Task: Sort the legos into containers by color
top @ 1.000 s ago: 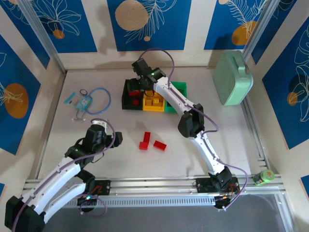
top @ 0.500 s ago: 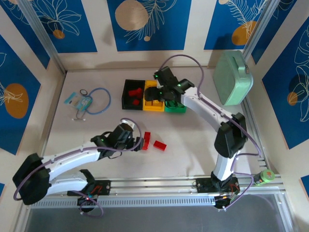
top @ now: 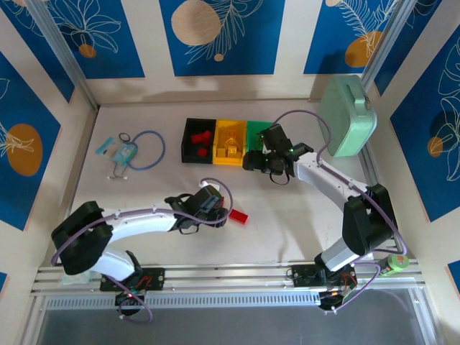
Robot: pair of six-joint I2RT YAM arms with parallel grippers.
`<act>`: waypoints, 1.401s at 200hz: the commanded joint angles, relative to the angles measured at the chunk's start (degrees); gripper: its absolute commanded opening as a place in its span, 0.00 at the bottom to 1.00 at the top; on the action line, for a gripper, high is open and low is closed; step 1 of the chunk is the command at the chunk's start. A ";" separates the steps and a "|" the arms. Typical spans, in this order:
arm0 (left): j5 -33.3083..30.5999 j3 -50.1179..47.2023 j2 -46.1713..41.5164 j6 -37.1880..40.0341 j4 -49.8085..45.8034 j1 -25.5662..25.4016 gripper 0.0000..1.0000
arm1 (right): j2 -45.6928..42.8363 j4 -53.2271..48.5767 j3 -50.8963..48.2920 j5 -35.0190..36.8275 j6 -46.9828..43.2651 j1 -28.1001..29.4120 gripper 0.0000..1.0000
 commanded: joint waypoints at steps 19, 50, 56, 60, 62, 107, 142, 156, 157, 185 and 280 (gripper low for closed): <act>-0.13 3.42 4.48 -1.73 -3.85 -0.39 0.73 | -4.66 3.70 -4.83 -2.30 1.86 -1.96 0.75; 0.05 4.33 5.79 -1.94 -4.70 -0.46 0.57 | -5.99 4.14 -6.92 -2.93 2.34 -2.78 0.75; -0.25 4.62 6.02 -1.81 -5.25 -0.43 0.54 | -6.23 4.23 -7.25 -2.92 2.32 -2.87 0.75; -0.47 4.89 6.14 -1.70 -5.71 -0.42 0.52 | -6.39 4.32 -7.38 -2.92 2.36 -2.95 0.75; -0.57 5.05 6.20 -1.60 -6.00 -0.42 0.51 | -6.45 4.35 -7.50 -2.92 2.33 -2.96 0.75; -4.27 6.93 3.40 -0.20 -8.97 -0.11 0.37 | -7.17 4.54 -8.33 -3.49 2.67 -3.05 0.74; -3.24 8.71 -1.60 3.67 -11.44 7.94 0.36 | -7.68 4.80 -9.60 -3.53 3.10 -2.83 0.73; -1.45 9.37 -3.61 5.14 -10.46 11.96 0.36 | -7.94 4.89 -10.14 -3.62 3.37 -2.49 0.73; -1.35 9.45 -3.73 5.23 -10.36 12.20 0.36 | -7.91 4.89 -10.18 -3.62 3.37 -2.46 0.73; 1.84 12.53 -4.25 8.04 -8.04 19.04 0.36 | -8.81 4.39 -11.40 -2.85 3.71 -1.40 0.72; 9.69 38.00 20.58 13.21 -6.47 33.50 0.37 | -11.65 3.18 -15.06 -0.67 5.48 3.11 0.72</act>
